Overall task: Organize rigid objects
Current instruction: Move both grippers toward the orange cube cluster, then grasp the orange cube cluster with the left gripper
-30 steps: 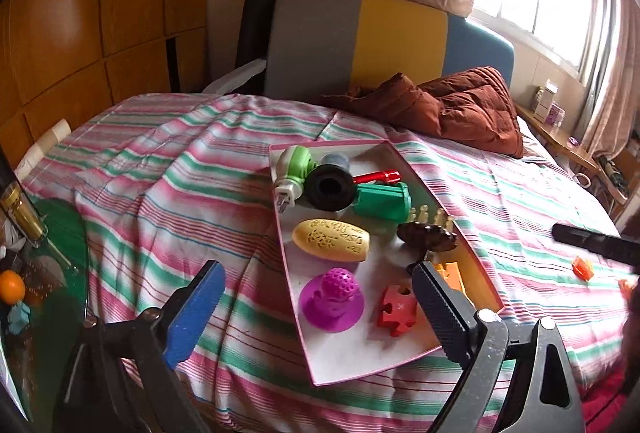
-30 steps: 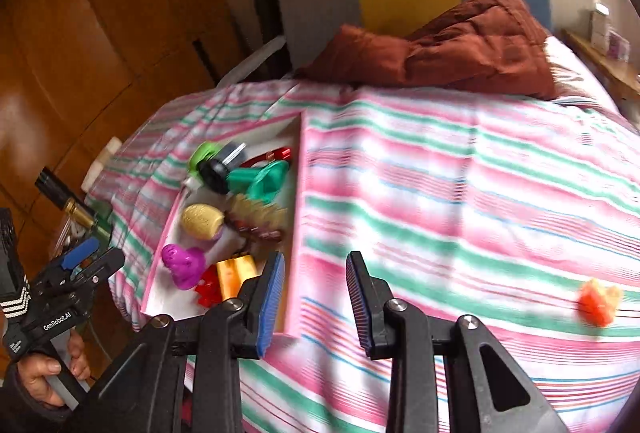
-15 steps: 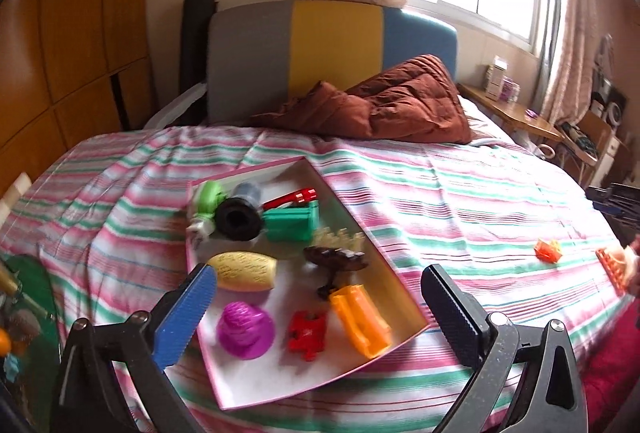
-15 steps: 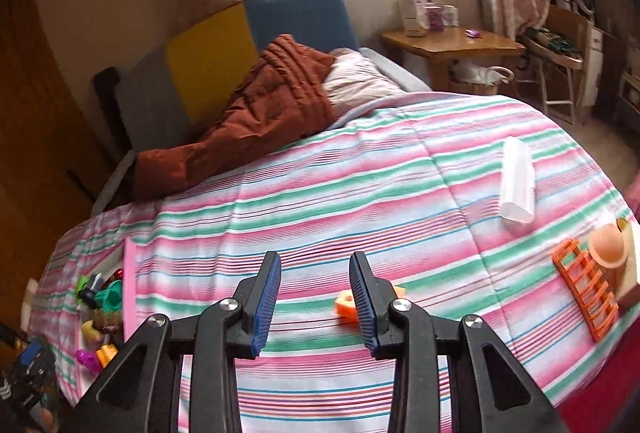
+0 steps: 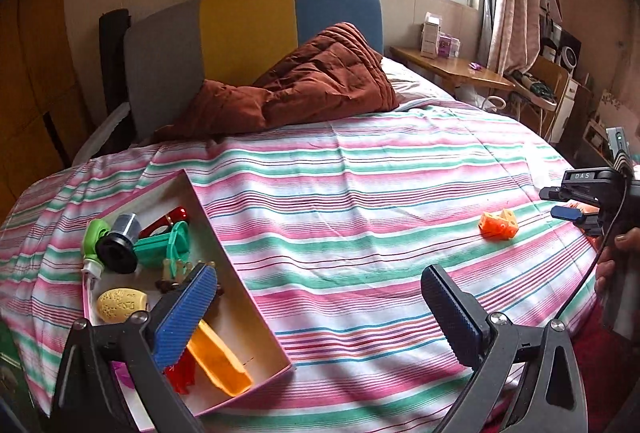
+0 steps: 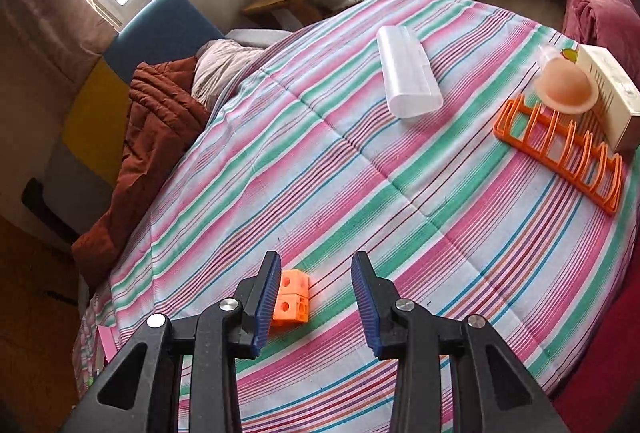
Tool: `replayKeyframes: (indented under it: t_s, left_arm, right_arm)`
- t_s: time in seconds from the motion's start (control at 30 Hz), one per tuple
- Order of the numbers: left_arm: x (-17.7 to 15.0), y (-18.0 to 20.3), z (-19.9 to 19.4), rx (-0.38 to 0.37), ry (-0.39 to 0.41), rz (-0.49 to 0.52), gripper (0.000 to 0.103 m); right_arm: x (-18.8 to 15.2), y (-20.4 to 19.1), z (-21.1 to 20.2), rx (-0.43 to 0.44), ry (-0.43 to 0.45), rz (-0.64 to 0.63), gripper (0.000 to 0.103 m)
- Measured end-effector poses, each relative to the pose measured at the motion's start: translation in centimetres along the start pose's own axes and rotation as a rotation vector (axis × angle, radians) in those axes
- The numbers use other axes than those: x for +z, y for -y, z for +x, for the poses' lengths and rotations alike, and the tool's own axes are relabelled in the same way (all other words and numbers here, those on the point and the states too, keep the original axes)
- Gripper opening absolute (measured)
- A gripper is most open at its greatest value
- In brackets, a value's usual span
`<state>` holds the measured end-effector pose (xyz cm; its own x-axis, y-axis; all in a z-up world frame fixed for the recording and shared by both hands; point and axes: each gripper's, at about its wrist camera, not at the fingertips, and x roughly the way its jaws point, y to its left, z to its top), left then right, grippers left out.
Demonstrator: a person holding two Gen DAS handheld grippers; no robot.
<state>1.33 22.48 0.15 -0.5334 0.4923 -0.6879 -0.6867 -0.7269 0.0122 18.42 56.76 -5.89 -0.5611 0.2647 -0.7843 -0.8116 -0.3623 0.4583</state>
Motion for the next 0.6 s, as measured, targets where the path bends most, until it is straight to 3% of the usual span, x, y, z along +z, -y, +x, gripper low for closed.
replayKeyframes:
  t_s: [0.27, 0.47, 0.6]
  left_arm:
    - [0.2, 3.4, 3.1, -0.038, -0.071, 0.045, 0.103]
    - [0.1, 4.6, 5.4, -0.129, -0.133, 0.045, 0.103]
    - [0.4, 5.5, 6.4, -0.143, -0.141, 0.053, 0.103]
  right_arm:
    - [-0.5, -0.8, 0.8, 0.012, -0.045, -0.03, 0.037]
    - [-0.6, -0.7, 1.0, 0.019, -0.06, -0.025, 0.037]
    - [-0.5, -0.6, 1.1, 0.033, -0.072, -0.011, 0.037]
